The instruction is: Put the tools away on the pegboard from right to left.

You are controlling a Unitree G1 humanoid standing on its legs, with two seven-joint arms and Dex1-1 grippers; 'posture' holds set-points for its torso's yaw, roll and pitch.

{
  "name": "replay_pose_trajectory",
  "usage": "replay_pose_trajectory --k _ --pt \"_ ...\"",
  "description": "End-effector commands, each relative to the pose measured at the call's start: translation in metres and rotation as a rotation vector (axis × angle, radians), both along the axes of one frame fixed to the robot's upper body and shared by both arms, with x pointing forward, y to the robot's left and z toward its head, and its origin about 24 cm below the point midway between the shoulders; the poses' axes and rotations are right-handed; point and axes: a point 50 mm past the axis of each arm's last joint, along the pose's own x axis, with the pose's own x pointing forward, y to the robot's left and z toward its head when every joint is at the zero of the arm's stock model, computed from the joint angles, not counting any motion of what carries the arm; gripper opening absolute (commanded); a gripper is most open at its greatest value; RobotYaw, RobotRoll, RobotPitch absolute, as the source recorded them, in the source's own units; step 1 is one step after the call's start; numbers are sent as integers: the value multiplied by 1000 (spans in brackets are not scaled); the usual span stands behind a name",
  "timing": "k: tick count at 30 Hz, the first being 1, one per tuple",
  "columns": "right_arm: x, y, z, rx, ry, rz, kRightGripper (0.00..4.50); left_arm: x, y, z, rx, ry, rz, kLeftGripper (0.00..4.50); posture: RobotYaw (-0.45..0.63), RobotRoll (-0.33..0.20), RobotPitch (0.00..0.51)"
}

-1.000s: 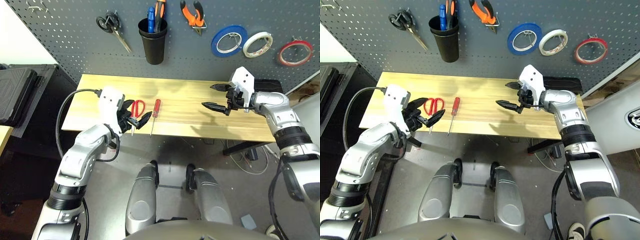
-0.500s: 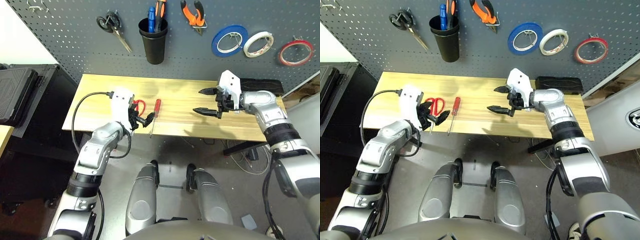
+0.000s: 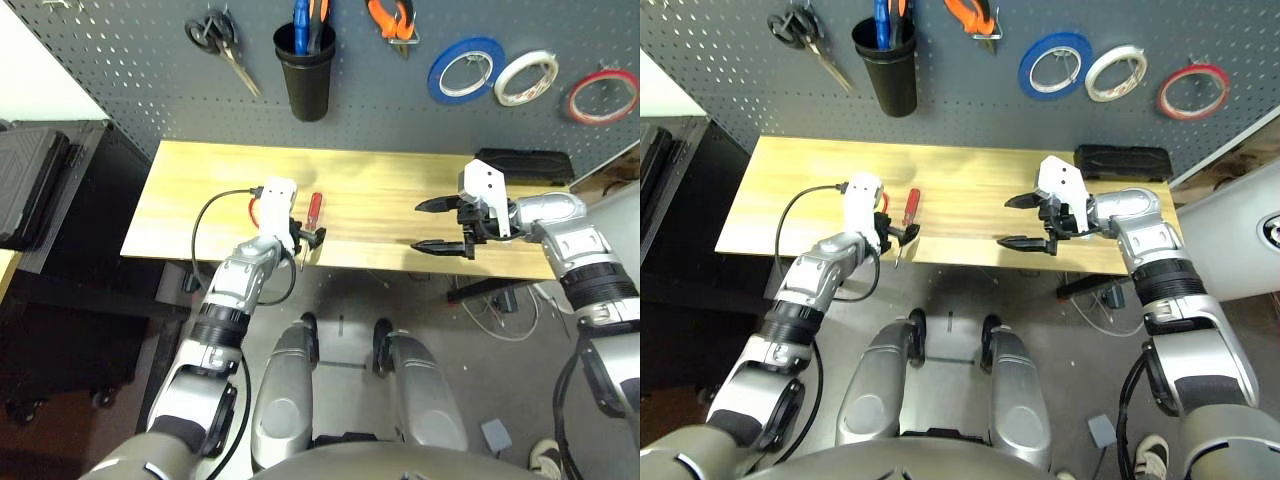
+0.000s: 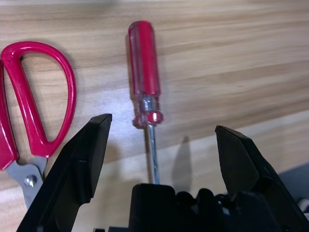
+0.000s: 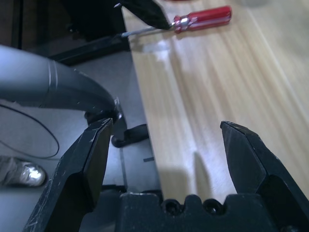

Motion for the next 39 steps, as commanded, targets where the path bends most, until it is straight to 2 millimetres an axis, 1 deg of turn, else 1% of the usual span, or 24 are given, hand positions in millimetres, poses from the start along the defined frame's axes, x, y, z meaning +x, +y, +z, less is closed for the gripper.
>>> replay_pose_trajectory --k 1,7,10,13,15,20,21,22,26,30,33,35,37,39 --pt "-8 -1 -4 -11 23 10 4481 4 -5 -10 16 22 23 4500 41 0 387" --pt "-13 2 -4 -6 28 13 4481 10 -12 -17 19 42 49 4500 30 0 391" --pt "-14 4 -3 -4 28 14 4481 11 -13 -22 41 61 62 4500 26 0 391" --pt "-13 6 -1 0 24 13 4500 12 -13 -27 63 70 66 3857 24 0 388" --pt "-13 6 -1 2 21 10 4500 13 -14 -28 59 71 86 3190 24 0 388" --pt "-12 6 -1 -5 14 9 4500 19 -16 -29 45 58 116 1249 13 0 371" --pt "-12 6 0 -7 11 6 4500 19 -17 -28 36 51 114 935 13 0 368" --pt "-11 5 0 -9 9 4 4500 20 -18 -26 29 42 112 798 14 0 365" --pt "-7 2 1 -18 -4 -12 4500 21 -16 -12 -12 -13 103 798 20 0 355" --pt "-3 1 1 -20 -11 -18 4500 12 -13 6 -41 -80 75 798 38 0 337" --pt "1 2 0 -18 -16 -22 4500 -3 -9 30 -64 -152 55 798 50 0 328" --pt "3 2 0 -18 -21 -25 4500 -18 -3 52 -85 -218 53 798 58 0 321" --pt "5 1 0 -19 -25 -29 4500 -29 1 68 -104 -273 55 798 68 0 313" --pt "7 -1 -1 -20 -29 -37 4500 -39 7 88 -112 -377 54 798 73 0 310"
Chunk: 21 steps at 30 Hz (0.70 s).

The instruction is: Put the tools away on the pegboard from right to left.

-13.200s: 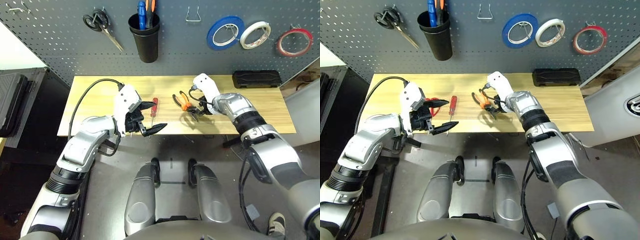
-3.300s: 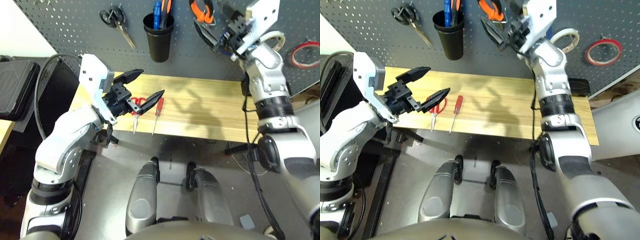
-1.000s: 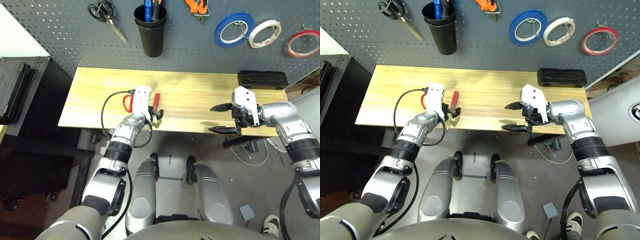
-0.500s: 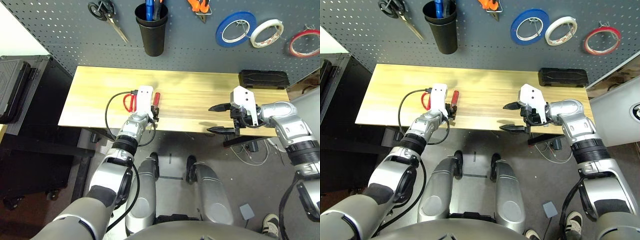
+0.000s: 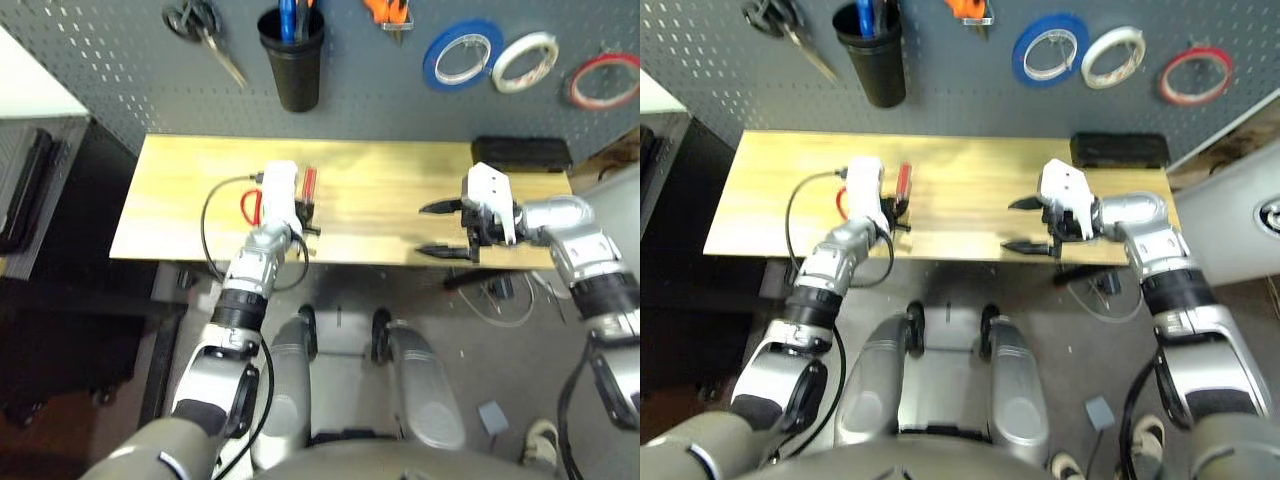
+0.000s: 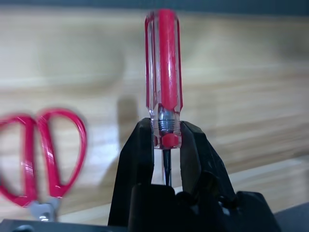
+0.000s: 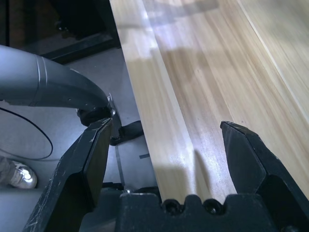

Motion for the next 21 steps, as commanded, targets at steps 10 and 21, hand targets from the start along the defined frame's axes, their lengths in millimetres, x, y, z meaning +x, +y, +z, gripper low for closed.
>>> replay_pose_trajectory --k 10,21 --pt "6 -7 -3 -24 -14 -22 4500 -16 1 113 -98 -557 -31 798 79 0 276" --pt "6 -16 3 -36 -35 -50 4500 12 -8 158 -146 -798 -51 798 31 0 252"
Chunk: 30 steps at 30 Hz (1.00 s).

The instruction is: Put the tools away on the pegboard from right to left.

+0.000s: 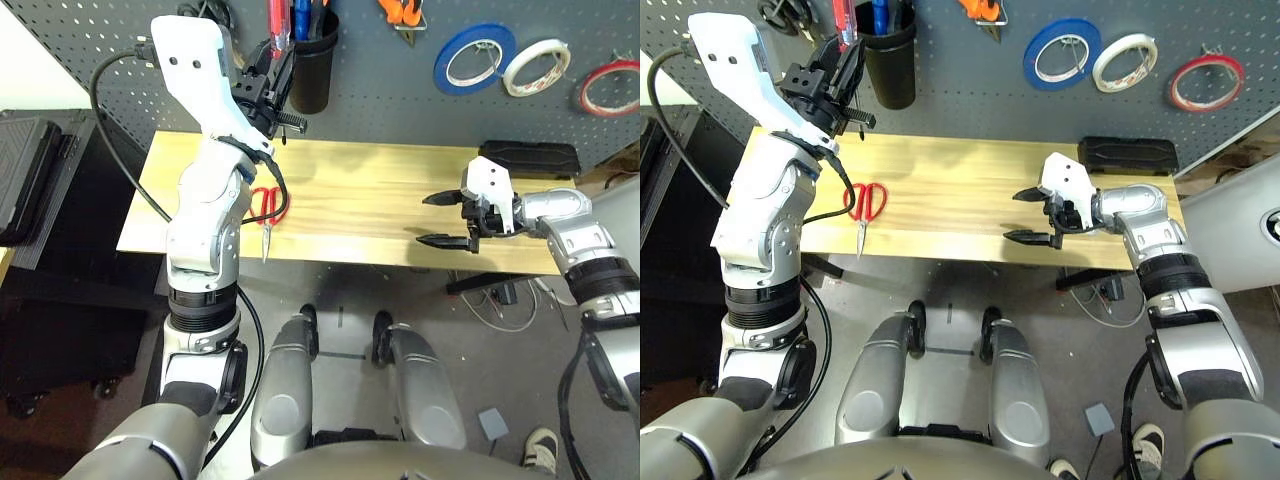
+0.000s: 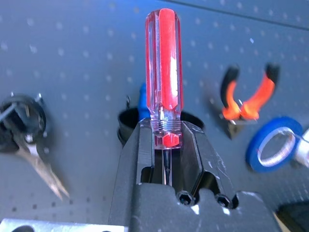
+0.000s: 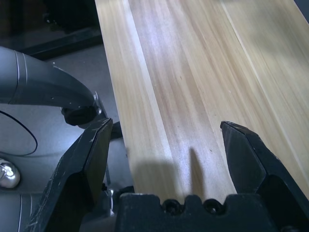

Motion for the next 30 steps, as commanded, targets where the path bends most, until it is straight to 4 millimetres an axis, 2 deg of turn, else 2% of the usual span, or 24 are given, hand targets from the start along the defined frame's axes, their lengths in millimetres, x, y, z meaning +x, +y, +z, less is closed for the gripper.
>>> replay_pose_trajectory --k 1,12,17,22,30 --pt "-5 -9 -3 -14 7 -21 4500 1 -3 12 -30 -77 -11 798 31 0 252" --pt "-9 -10 -5 -12 7 -31 4500 9 -14 55 -119 -257 -22 798 10 0 245" --pt "-10 -10 -5 -1 -2 -32 4500 17 -17 60 -130 -280 -14 798 10 0 245" --pt "-5 -3 12 151 -39 -56 4500 25 -20 64 -146 -307 -4 798 -5 0 245" --pt "-4 11 47 336 -127 -33 4500 44 -23 58 -127 -312 18 798 -38 0 243"
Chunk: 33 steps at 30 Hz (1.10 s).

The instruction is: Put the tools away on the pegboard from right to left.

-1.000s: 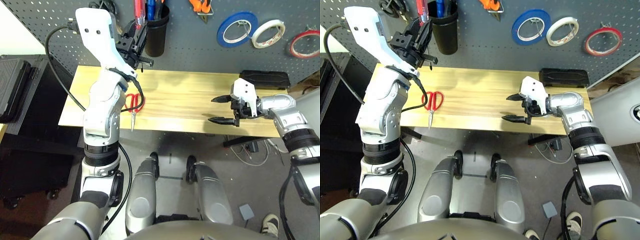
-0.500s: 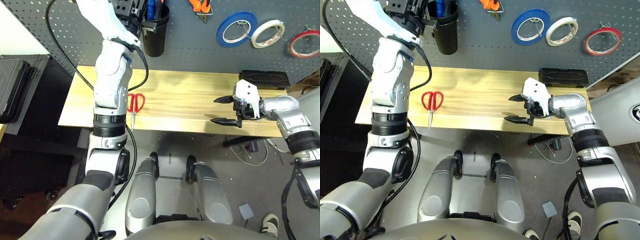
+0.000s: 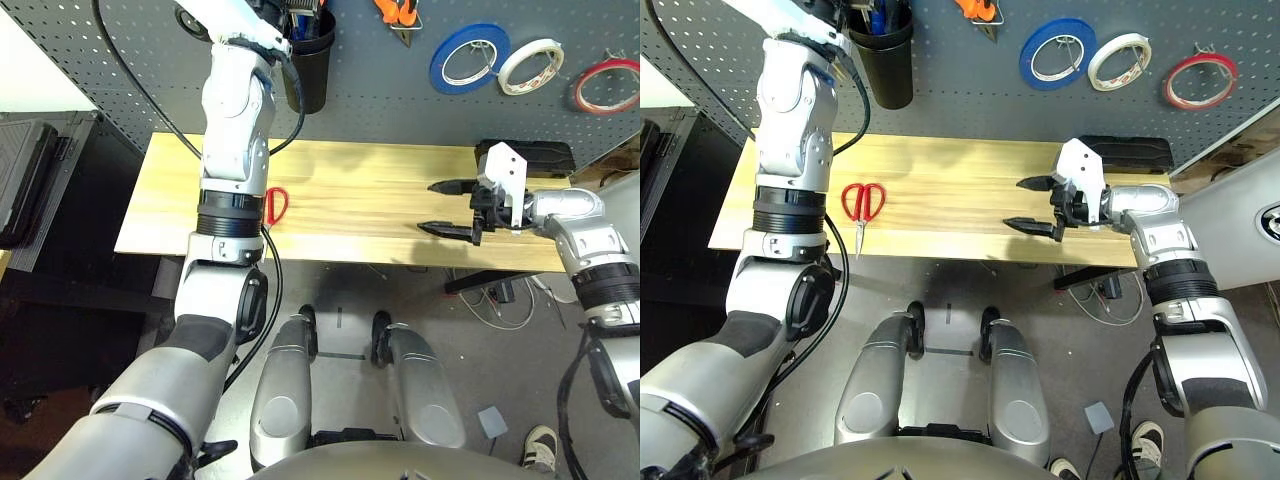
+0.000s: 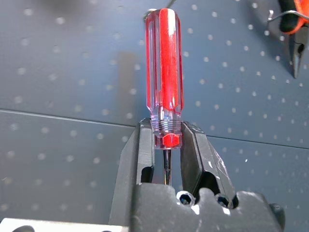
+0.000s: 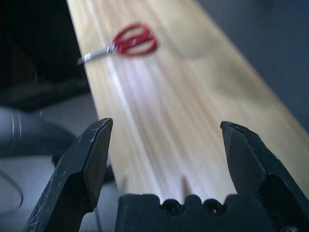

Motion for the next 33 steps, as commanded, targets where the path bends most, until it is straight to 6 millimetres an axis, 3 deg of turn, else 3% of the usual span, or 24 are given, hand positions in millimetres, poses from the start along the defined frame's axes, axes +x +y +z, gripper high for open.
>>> replay_pose_trajectory --k 1,14,23,33 --pt "-1 4 17 108 -47 -2 4500 7 -2 0 9 -19 11 798 -38 0 243" --pt "1 30 76 332 -197 -11 4500 23 2 -12 78 -11 64 798 -73 0 247" --pt "-1 38 97 373 -228 5 4500 32 18 -21 123 23 128 798 -86 0 249" --pt "-1 39 108 404 -239 2 4500 39 22 -38 114 108 128 798 -86 0 249"
